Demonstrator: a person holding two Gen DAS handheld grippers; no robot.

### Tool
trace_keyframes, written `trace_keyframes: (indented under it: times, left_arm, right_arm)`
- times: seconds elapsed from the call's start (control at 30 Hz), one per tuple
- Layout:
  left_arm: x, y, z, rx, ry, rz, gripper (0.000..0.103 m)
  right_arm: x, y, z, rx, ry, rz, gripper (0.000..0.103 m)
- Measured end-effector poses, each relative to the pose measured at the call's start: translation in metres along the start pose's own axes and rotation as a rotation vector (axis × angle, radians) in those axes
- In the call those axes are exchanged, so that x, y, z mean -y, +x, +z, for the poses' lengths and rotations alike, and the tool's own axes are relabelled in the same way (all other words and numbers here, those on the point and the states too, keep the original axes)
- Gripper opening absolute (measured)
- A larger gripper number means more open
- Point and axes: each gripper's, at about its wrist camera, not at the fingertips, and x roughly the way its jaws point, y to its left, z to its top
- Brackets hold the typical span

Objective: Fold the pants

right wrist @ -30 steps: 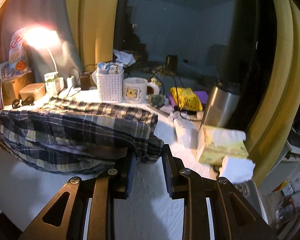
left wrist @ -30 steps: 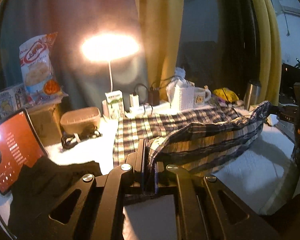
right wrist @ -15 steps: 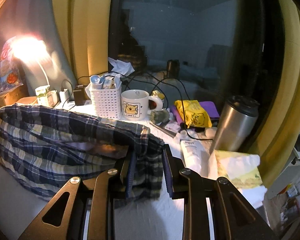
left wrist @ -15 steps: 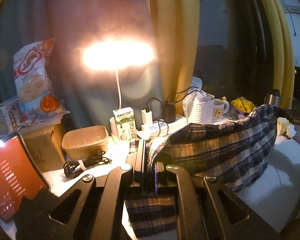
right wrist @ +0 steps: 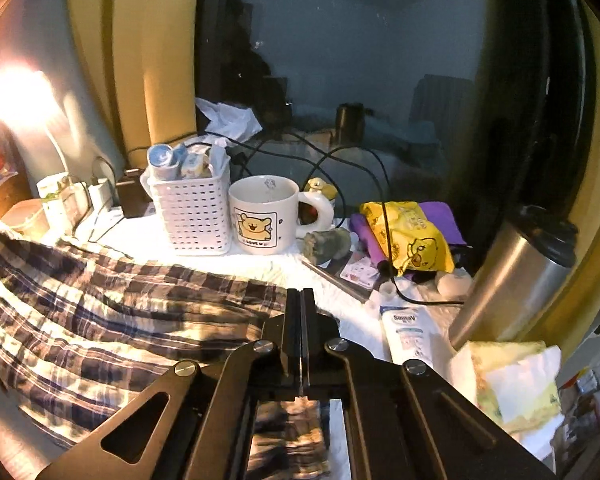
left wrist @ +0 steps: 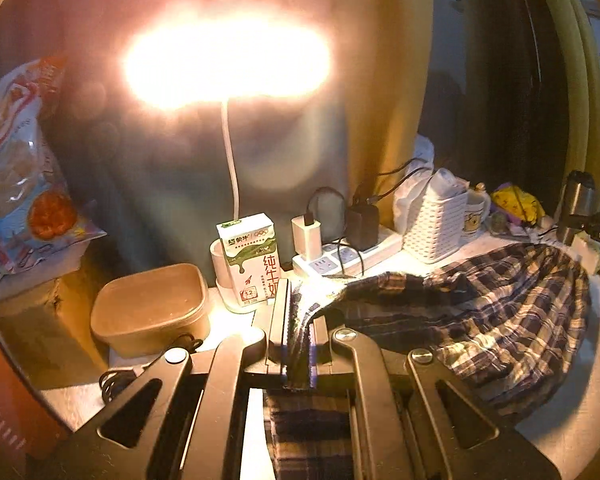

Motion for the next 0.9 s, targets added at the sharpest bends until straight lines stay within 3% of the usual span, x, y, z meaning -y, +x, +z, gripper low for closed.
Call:
trace_keyframes:
  times: [0.27, 0.5, 0.57, 0.6, 0.63, 0.67, 0.7, 0.77, 0.8, 0.83, 0.9]
  left_arm:
    - [0.000, 0.028, -0.008, -0.068, -0.004, 0.006, 0.006]
    - [0.004, 0.034, -0.014, -0.099, 0.004, 0.022, 0.006]
    - [0.005, 0.033, -0.013, -0.100, 0.007, 0.025, 0.006]
    - [0.005, 0.033, -0.013, -0.101, 0.007, 0.025, 0.006]
    - [0.005, 0.033, -0.013, -0.101, 0.006, 0.025, 0.006]
    - [0.005, 0.033, -0.013, -0.102, 0.005, 0.024, 0.006]
    - [0.006, 0.033, -0.013, -0.103, 0.004, 0.026, 0.006]
    - [0.005, 0.033, -0.013, -0.109, -0.003, 0.028, 0.006]
    - [0.004, 0.034, -0.014, -0.112, -0.007, 0.029, 0.006]
    - [0.004, 0.034, -0.014, -0.114, -0.011, 0.031, 0.006]
    - [0.003, 0.033, -0.013, -0.113, -0.014, 0.029, 0.006]
  right_arm:
    - [0.007, 0.040, -0.009, -0.133, 0.014, 0.044, 0.000]
    - [0.019, 0.059, -0.018, -0.181, 0.061, 0.072, 0.003]
    - [0.021, 0.058, -0.017, -0.173, 0.077, 0.070, 0.013]
    - [0.023, 0.058, -0.017, -0.168, 0.082, 0.066, 0.035]
    - [0.025, 0.057, -0.016, -0.160, 0.092, 0.063, 0.068]
    - [0.028, 0.055, -0.015, -0.147, 0.106, 0.065, 0.081]
    - [0.030, 0.053, -0.015, -0.136, 0.118, 0.080, 0.085]
    - [0.030, 0.048, -0.014, -0.118, 0.117, 0.087, 0.085]
    - [0.030, 0.047, -0.014, -0.112, 0.114, 0.087, 0.080]
    - [0.029, 0.046, -0.014, -0.115, 0.111, 0.103, 0.069]
    - [0.027, 0.045, -0.015, -0.128, 0.105, 0.132, 0.065]
